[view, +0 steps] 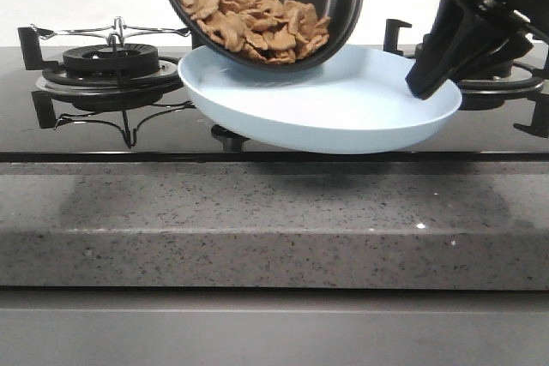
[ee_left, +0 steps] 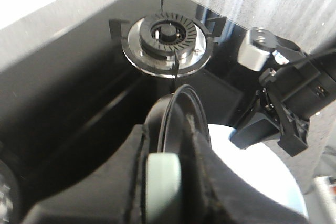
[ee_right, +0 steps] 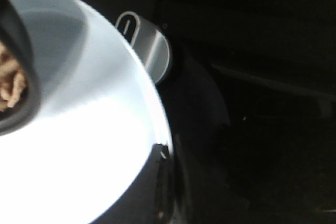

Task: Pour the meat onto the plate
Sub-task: 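Tilt the pan with the left gripper, tipping the meat onto the plate, then carry the empty pan back and set it on its burner with the left gripper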

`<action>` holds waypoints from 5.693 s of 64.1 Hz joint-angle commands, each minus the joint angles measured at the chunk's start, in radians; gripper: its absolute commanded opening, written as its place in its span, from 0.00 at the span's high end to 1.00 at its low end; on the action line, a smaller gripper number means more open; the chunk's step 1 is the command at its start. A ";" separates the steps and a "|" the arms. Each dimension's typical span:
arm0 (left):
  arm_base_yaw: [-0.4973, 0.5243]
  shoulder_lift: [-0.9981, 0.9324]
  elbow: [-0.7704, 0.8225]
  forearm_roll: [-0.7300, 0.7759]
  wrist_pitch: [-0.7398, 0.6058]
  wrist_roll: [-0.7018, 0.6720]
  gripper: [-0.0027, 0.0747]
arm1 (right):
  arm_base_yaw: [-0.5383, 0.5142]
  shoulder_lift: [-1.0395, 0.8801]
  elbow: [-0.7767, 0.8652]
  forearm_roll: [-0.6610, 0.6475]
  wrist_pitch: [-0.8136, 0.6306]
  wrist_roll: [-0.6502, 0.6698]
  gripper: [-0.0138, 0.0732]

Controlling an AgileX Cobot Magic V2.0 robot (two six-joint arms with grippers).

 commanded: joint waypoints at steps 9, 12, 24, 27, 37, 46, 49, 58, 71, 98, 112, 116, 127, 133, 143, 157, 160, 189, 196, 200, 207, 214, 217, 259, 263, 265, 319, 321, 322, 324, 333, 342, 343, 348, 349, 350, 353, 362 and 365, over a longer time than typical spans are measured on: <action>-0.122 -0.075 -0.032 0.125 -0.144 -0.001 0.99 | 0.004 -0.031 -0.029 0.039 -0.017 -0.009 0.86; -0.148 -0.074 -0.032 0.154 -0.145 -0.001 0.99 | 0.004 -0.031 -0.029 0.039 -0.017 -0.009 0.86; -0.247 -0.076 -0.032 0.298 -0.171 -0.013 0.99 | 0.004 -0.031 -0.029 0.039 -0.017 -0.009 0.86; -0.271 -0.076 -0.032 0.353 -0.175 -0.030 0.99 | 0.004 -0.031 -0.029 0.039 -0.017 -0.009 0.86; -0.344 -0.076 -0.032 0.514 -0.181 -0.093 0.99 | 0.004 -0.031 -0.029 0.039 -0.017 -0.009 0.86; -0.408 -0.078 -0.032 0.674 -0.188 -0.164 0.99 | 0.004 -0.031 -0.029 0.039 -0.017 -0.009 0.86; -0.431 -0.078 -0.032 0.740 -0.188 -0.197 0.99 | 0.004 -0.031 -0.029 0.039 -0.017 -0.009 0.86; -0.496 -0.078 -0.032 0.854 -0.186 -0.238 0.99 | 0.004 -0.031 -0.029 0.039 -0.017 -0.009 0.86; -0.577 -0.078 -0.032 1.021 -0.159 -0.352 0.99 | 0.004 -0.031 -0.029 0.039 -0.017 -0.009 0.86; -0.436 -0.236 -0.032 0.841 -0.272 -0.563 0.99 | 0.004 -0.031 -0.029 0.039 -0.017 -0.009 0.86; -0.107 -0.266 -0.032 0.515 -0.289 -0.563 0.99 | 0.004 -0.031 -0.029 0.039 -0.017 -0.009 0.86; 0.007 -0.261 -0.032 0.381 -0.293 -0.541 0.99 | 0.004 -0.031 -0.029 0.039 -0.017 -0.009 0.86; 0.359 -0.200 -0.032 -0.176 -0.223 -0.302 0.99 | 0.004 -0.031 -0.029 0.039 -0.017 -0.009 0.86; 0.532 -0.133 -0.032 -0.486 -0.115 -0.206 0.99 | 0.004 -0.031 -0.029 0.039 -0.017 -0.009 0.86; 0.739 0.009 -0.032 -0.728 0.039 -0.183 0.99 | 0.004 -0.031 -0.029 0.039 -0.017 -0.009 0.86; 0.800 0.178 -0.032 -0.874 0.098 -0.176 0.99 | 0.004 -0.031 -0.029 0.039 -0.017 -0.009 0.86; 0.800 0.210 -0.032 -0.905 0.103 -0.165 0.99 | 0.004 -0.031 -0.029 0.039 -0.017 -0.009 0.86; 0.800 0.392 -0.032 -0.932 0.099 -0.166 0.99 | 0.004 -0.031 -0.029 0.039 -0.017 -0.009 0.86; 0.804 0.425 -0.032 -0.948 0.095 -0.168 0.99 | 0.004 -0.031 -0.029 0.039 -0.017 -0.009 0.86; 0.807 0.436 -0.032 -0.948 0.090 -0.168 0.99 | 0.004 -0.031 -0.029 0.039 -0.017 -0.009 0.86; 0.809 0.451 -0.032 -0.951 0.083 -0.169 0.99 | 0.004 -0.031 -0.029 0.039 -0.017 -0.009 0.86; 0.809 0.462 -0.032 -0.949 0.074 -0.176 0.99 | 0.004 -0.031 -0.029 0.039 -0.017 -0.009 0.86; 0.809 0.468 -0.032 -0.949 0.077 -0.186 0.99 | 0.004 -0.031 -0.029 0.039 -0.017 -0.009 0.86; 0.809 0.496 -0.032 -0.860 0.138 -0.221 0.99 | 0.004 -0.031 -0.029 0.039 -0.017 -0.009 0.86; 0.809 0.496 -0.032 -0.840 0.132 -0.221 0.99 | 0.004 -0.031 -0.029 0.039 -0.017 -0.009 0.86; 0.809 0.496 -0.032 -0.835 0.130 -0.221 0.98 | 0.004 -0.031 -0.029 0.039 -0.017 -0.009 0.86; 0.809 0.480 -0.032 -0.767 0.241 -0.244 0.25 | 0.004 -0.031 -0.029 0.039 -0.017 -0.009 0.86; 0.810 0.478 -0.032 -0.751 0.246 -0.252 0.25 | 0.004 -0.031 -0.029 0.039 -0.017 -0.009 0.86; 0.810 0.478 -0.032 -0.742 0.248 -0.258 0.25 | 0.004 -0.031 -0.029 0.039 -0.017 -0.009 0.86; 0.810 0.476 -0.032 -0.719 0.254 -0.269 0.25 | 0.004 -0.031 -0.029 0.039 -0.017 -0.009 0.86; 0.813 0.469 -0.032 -0.679 0.303 -0.271 0.25 | 0.004 -0.031 -0.029 0.039 -0.017 -0.009 0.86; 0.813 0.445 -0.032 -0.675 0.316 -0.271 0.25 | 0.004 -0.031 -0.029 0.039 -0.017 -0.009 0.86; 0.813 0.440 -0.032 -0.675 0.316 -0.271 0.25 | 0.004 -0.031 -0.029 0.039 -0.017 -0.009 0.86; 0.813 0.420 -0.032 -0.668 0.316 -0.271 0.25 | 0.004 -0.031 -0.029 0.039 -0.017 -0.009 0.86; 0.813 0.415 -0.032 -0.666 0.318 -0.271 0.25 | 0.004 -0.031 -0.029 0.039 -0.017 -0.009 0.86; 0.813 0.410 -0.032 -0.662 0.318 -0.271 0.25 | 0.004 -0.031 -0.029 0.039 -0.017 -0.009 0.86; 0.813 0.396 -0.032 -0.644 0.318 -0.271 0.25 | 0.004 -0.031 -0.029 0.039 -0.017 -0.009 0.86; 0.811 0.338 -0.032 -0.547 0.318 -0.272 0.25 | 0.004 -0.031 -0.029 0.039 -0.017 -0.009 0.86; 0.808 0.319 -0.032 -0.517 0.318 -0.279 0.25 | 0.004 -0.031 -0.029 0.039 -0.017 -0.009 0.86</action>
